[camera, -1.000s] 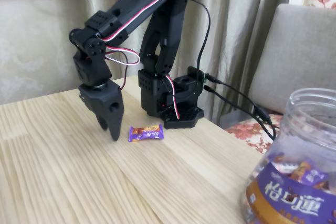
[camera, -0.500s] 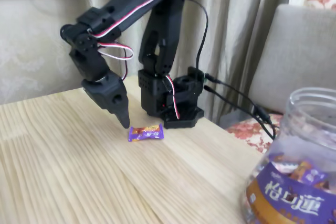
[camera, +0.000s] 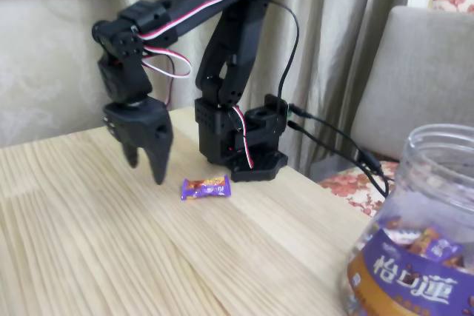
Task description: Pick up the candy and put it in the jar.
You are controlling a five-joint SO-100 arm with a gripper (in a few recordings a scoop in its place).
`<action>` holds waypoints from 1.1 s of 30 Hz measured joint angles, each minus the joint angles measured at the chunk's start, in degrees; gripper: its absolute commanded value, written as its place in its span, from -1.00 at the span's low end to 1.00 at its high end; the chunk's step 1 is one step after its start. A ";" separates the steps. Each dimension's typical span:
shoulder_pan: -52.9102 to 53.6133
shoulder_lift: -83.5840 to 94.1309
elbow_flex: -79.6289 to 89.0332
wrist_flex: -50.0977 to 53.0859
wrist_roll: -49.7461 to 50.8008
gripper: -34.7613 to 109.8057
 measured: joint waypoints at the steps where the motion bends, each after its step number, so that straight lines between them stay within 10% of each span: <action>1: -0.35 0.26 0.35 -0.35 -0.79 -0.12; 7: 0.18 12.57 7.65 -4.57 -5.54 -0.52; 33: 3.69 10.37 4.31 -12.04 -38.41 -0.34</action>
